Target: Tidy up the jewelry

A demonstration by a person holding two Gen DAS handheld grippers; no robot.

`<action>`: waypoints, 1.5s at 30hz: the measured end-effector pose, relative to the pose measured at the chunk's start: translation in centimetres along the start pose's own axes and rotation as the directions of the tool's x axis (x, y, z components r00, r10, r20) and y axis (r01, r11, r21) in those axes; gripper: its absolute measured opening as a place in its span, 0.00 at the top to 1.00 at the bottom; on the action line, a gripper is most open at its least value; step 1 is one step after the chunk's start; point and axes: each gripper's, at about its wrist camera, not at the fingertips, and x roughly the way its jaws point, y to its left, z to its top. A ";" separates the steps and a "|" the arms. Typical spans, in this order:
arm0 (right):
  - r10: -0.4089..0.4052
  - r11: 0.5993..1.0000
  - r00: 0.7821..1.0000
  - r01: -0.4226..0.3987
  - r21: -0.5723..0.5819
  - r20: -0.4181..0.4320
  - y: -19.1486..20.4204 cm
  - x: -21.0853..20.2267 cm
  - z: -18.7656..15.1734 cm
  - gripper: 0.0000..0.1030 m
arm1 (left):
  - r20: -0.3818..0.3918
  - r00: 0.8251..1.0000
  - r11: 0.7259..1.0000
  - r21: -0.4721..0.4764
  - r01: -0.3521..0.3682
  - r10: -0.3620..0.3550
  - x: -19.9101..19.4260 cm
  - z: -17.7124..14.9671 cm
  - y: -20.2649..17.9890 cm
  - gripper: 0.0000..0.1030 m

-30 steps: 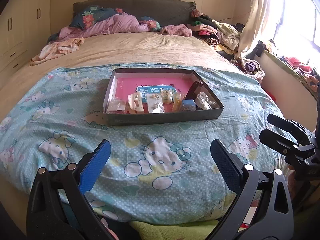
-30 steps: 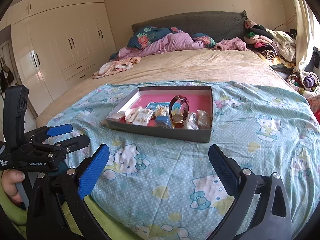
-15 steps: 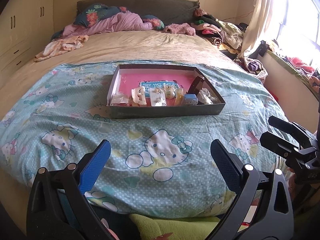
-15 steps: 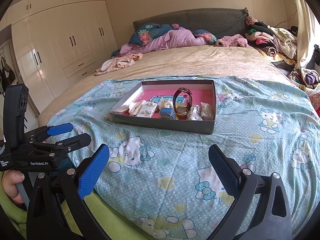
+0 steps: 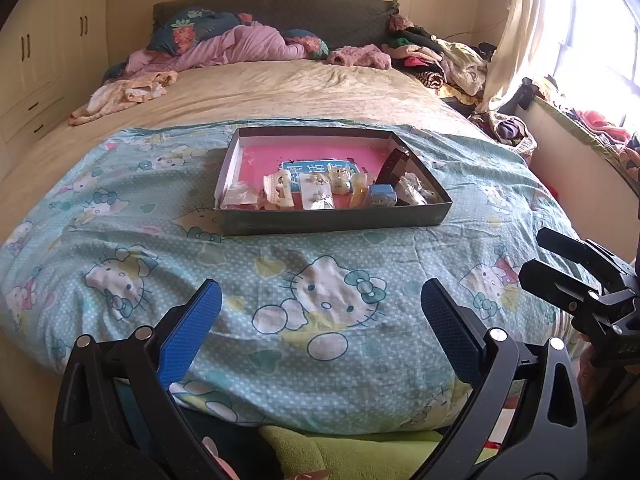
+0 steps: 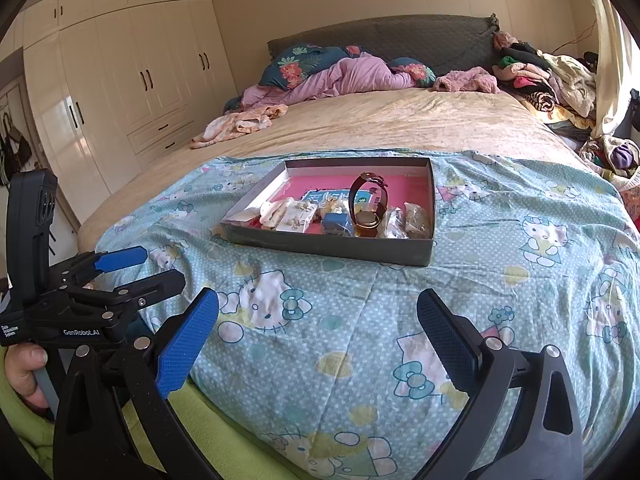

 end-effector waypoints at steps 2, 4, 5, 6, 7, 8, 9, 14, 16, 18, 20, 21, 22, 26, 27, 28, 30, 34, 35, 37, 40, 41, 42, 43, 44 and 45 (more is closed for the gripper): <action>0.000 1.000 1.000 0.000 0.001 -0.001 0.0 0.0 0.0 0.04 | -0.003 1.000 1.000 -0.002 -0.002 0.002 0.0 0.0 0.1 0.09; 0.000 1.000 1.000 0.000 -0.002 0.002 0.1 0.0 0.0 0.04 | -0.003 1.000 1.000 -0.001 -0.005 0.005 0.1 0.0 0.1 0.09; -0.001 1.000 1.000 0.001 -0.001 0.001 0.1 0.0 0.0 0.04 | -0.003 1.000 1.000 -0.003 -0.006 0.006 0.1 0.0 0.1 0.09; 0.000 1.000 1.000 0.000 -0.001 0.001 0.1 0.0 0.0 0.04 | -0.003 1.000 1.000 -0.001 -0.007 0.007 0.1 0.0 0.1 0.09; 0.001 1.000 1.000 -0.001 -0.002 0.001 0.1 0.0 0.0 0.04 | -0.002 1.000 1.000 0.002 -0.004 0.004 0.1 0.0 0.1 0.09; 0.001 1.000 1.000 -0.001 -0.002 0.000 0.1 0.0 0.0 0.04 | -0.002 1.000 1.000 0.001 -0.005 0.005 0.1 -0.1 0.1 0.09; 0.000 1.000 1.000 0.000 -0.002 0.001 0.1 0.0 0.0 0.04 | -0.004 1.000 1.000 0.000 -0.007 0.007 0.1 -0.1 0.1 0.09; 0.002 1.000 1.000 -0.002 -0.002 -0.002 0.1 0.1 -0.1 0.04 | -0.004 1.000 1.000 0.000 -0.008 0.008 0.1 -0.1 0.1 0.09; 0.002 1.000 1.000 -0.002 -0.003 -0.003 0.2 0.2 -0.2 0.04 | -0.005 1.000 1.000 -0.001 -0.008 0.008 0.1 -0.1 0.1 0.09; 0.004 1.000 1.000 -0.004 -0.003 -0.004 0.2 0.2 -0.1 0.04 | -0.003 1.000 1.000 -0.002 -0.010 0.010 0.2 -0.2 0.1 0.09; 0.002 1.000 1.000 -0.002 -0.004 -0.003 0.2 0.2 -0.2 0.04 | -0.005 1.000 1.000 -0.001 -0.011 0.011 0.1 -0.1 0.0 0.09; 0.004 1.000 1.000 -0.004 -0.002 -0.003 0.2 0.2 -0.2 0.04 | -0.005 1.000 1.000 -0.003 -0.011 0.011 0.1 -0.1 0.1 0.09; 0.003 1.000 1.000 -0.003 -0.003 -0.004 0.2 0.2 -0.2 0.04 | -0.006 1.000 1.000 -0.001 -0.009 0.009 0.1 -0.1 0.1 0.09; 0.003 1.000 1.000 -0.003 -0.005 -0.002 0.2 0.2 -0.1 0.04 | -0.005 1.000 1.000 -0.006 -0.017 0.017 0.2 -0.2 0.1 0.09; 0.002 1.000 1.000 -0.002 -0.005 -0.002 0.2 0.2 -0.1 0.04 | -0.005 1.000 1.000 -0.004 -0.017 0.017 0.2 -0.2 0.1 0.09; 0.003 1.000 1.000 -0.003 -0.004 -0.002 0.2 0.2 -0.1 0.04 | -0.004 1.000 1.000 -0.005 -0.018 0.018 0.2 -0.3 0.1 0.09; 0.001 1.000 1.000 -0.001 -0.005 -0.003 0.2 0.2 -0.1 0.04 | -0.006 1.000 1.000 -0.007 -0.015 0.015 0.2 -0.3 0.2 0.09; 0.000 1.000 1.000 0.000 -0.006 -0.003 0.2 0.2 -0.1 0.04 | -0.006 1.000 1.000 -0.006 -0.017 0.017 0.2 -0.2 0.2 0.09; 0.001 1.000 1.000 -0.001 -0.005 -0.001 0.2 0.1 -0.1 0.04 | -0.007 1.000 1.000 -0.006 -0.016 0.016 0.2 -0.2 0.2 0.09; 0.000 1.000 1.000 0.000 -0.005 -0.003 0.2 0.2 -0.1 0.04 | -0.010 1.000 1.000 -0.009 -0.018 0.018 0.3 -0.3 0.3 0.09; 0.000 1.000 1.000 0.000 -0.007 -0.003 0.3 0.2 -0.1 0.04 | -0.014 1.000 1.000 -0.009 -0.020 0.020 0.3 -0.4 0.3 0.09; 0.001 1.000 1.000 -0.001 -0.007 -0.003 0.3 0.2 -0.1 0.04 | -0.015 1.000 1.000 -0.010 -0.020 0.020 0.3 -0.5 0.3 0.09; 0.001 1.000 1.000 -0.001 -0.008 -0.004 0.2 0.2 -0.1 0.04 | -0.014 1.000 1.000 -0.010 -0.019 0.019 0.3 -0.5 0.3 0.09; 0.000 1.000 1.000 0.000 -0.008 -0.004 0.2 0.2 -0.1 0.04 | -0.015 1.000 1.000 -0.008 -0.018 0.017 0.3 -0.5 0.3 0.09; 0.000 1.000 1.000 0.000 -0.008 -0.003 0.2 0.2 -0.1 0.04 | -0.017 1.000 1.000 -0.010 -0.019 0.019 0.3 -0.5 0.3 0.09; 0.000 1.000 1.000 0.000 -0.007 -0.003 0.2 0.2 -0.1 0.04 | -0.018 1.000 1.000 -0.011 -0.020 0.019 0.3 -0.6 0.4 0.09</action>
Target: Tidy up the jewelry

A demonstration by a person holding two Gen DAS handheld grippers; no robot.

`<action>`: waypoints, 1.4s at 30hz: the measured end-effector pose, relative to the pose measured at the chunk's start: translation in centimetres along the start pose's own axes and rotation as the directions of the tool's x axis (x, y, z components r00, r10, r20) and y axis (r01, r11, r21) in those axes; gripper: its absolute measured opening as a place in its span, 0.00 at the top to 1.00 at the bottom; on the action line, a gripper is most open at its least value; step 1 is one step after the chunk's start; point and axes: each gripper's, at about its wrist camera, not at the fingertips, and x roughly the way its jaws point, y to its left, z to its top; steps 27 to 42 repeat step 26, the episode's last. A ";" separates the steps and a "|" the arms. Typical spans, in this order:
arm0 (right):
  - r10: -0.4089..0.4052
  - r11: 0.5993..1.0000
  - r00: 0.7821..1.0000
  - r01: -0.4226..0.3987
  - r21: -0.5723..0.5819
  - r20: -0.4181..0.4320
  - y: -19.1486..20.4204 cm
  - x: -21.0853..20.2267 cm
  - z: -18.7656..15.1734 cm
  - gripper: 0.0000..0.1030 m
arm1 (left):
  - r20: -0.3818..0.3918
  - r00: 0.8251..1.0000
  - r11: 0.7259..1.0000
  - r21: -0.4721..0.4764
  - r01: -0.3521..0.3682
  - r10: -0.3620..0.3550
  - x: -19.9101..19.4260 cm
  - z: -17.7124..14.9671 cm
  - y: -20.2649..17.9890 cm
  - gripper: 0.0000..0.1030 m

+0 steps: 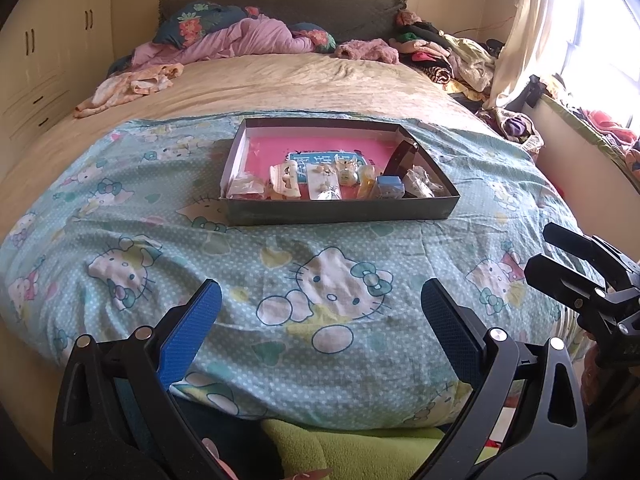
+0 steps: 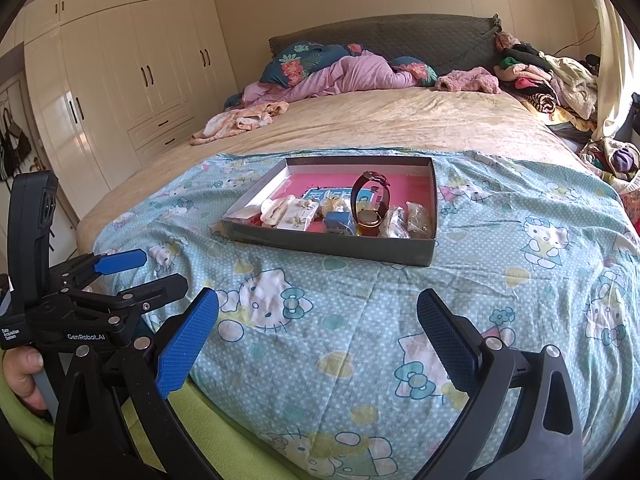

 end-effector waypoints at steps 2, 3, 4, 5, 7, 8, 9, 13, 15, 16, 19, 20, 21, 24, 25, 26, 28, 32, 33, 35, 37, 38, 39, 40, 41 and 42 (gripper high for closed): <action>-0.004 1.000 1.000 0.004 0.002 -0.002 -0.1 0.1 0.0 0.04 | -0.003 1.000 1.000 -0.001 -0.003 0.003 0.0 -0.1 0.0 0.09; -0.007 1.000 1.000 0.007 0.002 -0.004 -0.2 0.2 -0.1 0.04 | -0.002 1.000 1.000 -0.004 -0.008 0.008 0.0 -0.1 0.1 0.09; -0.010 1.000 1.000 0.010 0.001 -0.005 -0.2 0.2 -0.1 0.04 | -0.002 1.000 1.000 -0.002 -0.012 0.012 0.0 -0.1 0.0 0.09; -0.013 1.000 1.000 0.013 0.000 -0.006 -0.3 0.3 -0.1 0.04 | -0.003 1.000 1.000 -0.003 -0.018 0.018 0.0 -0.1 0.0 0.09; -0.020 1.000 1.000 0.020 0.001 -0.008 -0.5 0.5 0.0 0.04 | -0.002 1.000 1.000 -0.007 -0.027 0.027 -0.1 -0.1 0.1 0.09; -0.023 1.000 1.000 0.023 0.003 -0.009 -0.7 0.6 0.0 0.04 | -0.003 1.000 1.000 -0.011 -0.029 0.029 -0.1 -0.1 0.2 0.09; -0.028 1.000 1.000 0.028 0.003 -0.007 -0.9 0.7 0.1 0.04 | -0.003 1.000 1.000 -0.012 -0.029 0.029 -0.1 -0.1 0.3 0.09; -0.052 0.999 0.999 0.052 0.015 0.000 -1.8 0.9 0.5 0.04 | -0.015 0.998 0.998 -0.010 -0.063 0.063 0.3 0.0 0.6 0.09; -0.067 0.997 0.998 0.067 0.025 0.004 -2.6 0.9 0.7 0.04 | -0.028 0.997 0.998 -0.025 -0.066 0.065 0.6 0.1 1.1 0.09; -0.079 0.996 0.997 0.078 0.032 0.006 -3.0 1.0 0.8 0.04 | -0.037 0.997 0.997 -0.037 -0.068 0.067 0.9 0.1 1.5 0.09; -0.119 0.992 0.993 0.118 0.053 0.015 -4.9 1.3 1.2 0.04 | -0.066 0.992 0.991 -0.075 -0.108 0.103 2.2 0.6 3.4 0.09; -0.141 0.988 0.990 0.140 0.062 0.018 -5.7 1.4 1.4 0.04 | -0.074 0.991 0.988 -0.100 -0.122 0.115 2.7 0.9 4.4 0.09; -0.168 0.983 0.986 0.165 0.078 0.023 -6.9 1.5 1.6 0.04 | -0.090 0.987 0.980 -0.138 -0.145 0.134 3.4 1.3 6.0 0.09; -0.271 0.955 0.963 0.266 0.135 0.016 -11.3 2.4 2.1 0.04 | -0.121 0.976 0.953 -0.226 -0.204 0.180 5.4 2.6 10.5 0.09; -0.302 0.942 0.953 0.297 0.154 0.006 -12.9 2.7 2.2 0.04 | -0.135 0.968 0.934 -0.262 -0.242 0.213 6.1 3.2 12.6 0.09; -0.335 0.927 0.942 0.331 0.176 -0.009 -14.7 3.2 2.1 0.04 | -0.135 0.964 0.923 -0.283 -0.261 0.231 6.7 3.8 14.2 0.09; -0.335 0.927 0.942 0.331 0.176 -0.009 -14.7 3.2 2.1 0.04 | -0.135 0.964 0.923 -0.283 -0.261 0.231 6.7 3.8 14.2 0.09; -0.335 0.927 0.942 0.331 0.176 -0.009 -14.7 3.2 2.1 0.04 | -0.135 0.964 0.923 -0.283 -0.261 0.231 6.7 3.8 14.2 0.09; -0.335 0.927 0.942 0.331 0.176 -0.009 -14.7 3.2 2.1 0.04 | -0.135 0.964 0.923 -0.283 -0.261 0.231 6.7 3.8 14.2 0.09; -0.335 0.927 0.942 0.331 0.176 -0.009 -14.7 3.2 2.1 0.04 | -0.135 0.964 0.923 -0.283 -0.261 0.231 6.7 3.8 14.2 0.09; -0.335 0.927 0.942 0.331 0.176 -0.009 -14.7 3.2 2.1 0.04 | -0.135 0.964 0.923 -0.283 -0.261 0.231 6.7 3.8 14.2 0.09; -0.335 0.927 0.942 0.331 0.176 -0.009 -14.7 3.2 2.1 0.04 | -0.135 0.964 0.923 -0.283 -0.261 0.231 6.7 3.8 14.2 0.09; -0.335 0.927 0.942 0.331 0.176 -0.009 -14.7 3.2 2.1 0.04 | -0.135 0.964 0.923 -0.283 -0.261 0.231 6.7 3.8 14.2 0.09; -0.335 0.927 0.942 0.331 0.176 -0.009 -14.7 3.2 2.1 0.04 | -0.135 0.964 0.923 -0.283 -0.261 0.231 6.7 3.8 14.2 0.09; -0.335 0.927 0.942 0.331 0.176 -0.009 -14.7 3.2 2.1 0.04 | -0.135 0.964 0.923 -0.283 -0.261 0.231 6.7 3.8 14.2 0.09; -0.335 0.927 0.942 0.331 0.176 -0.009 -14.7 3.2 2.1 0.04 | -0.135 0.964 0.923 -0.283 -0.261 0.231 6.7 3.8 14.2 0.09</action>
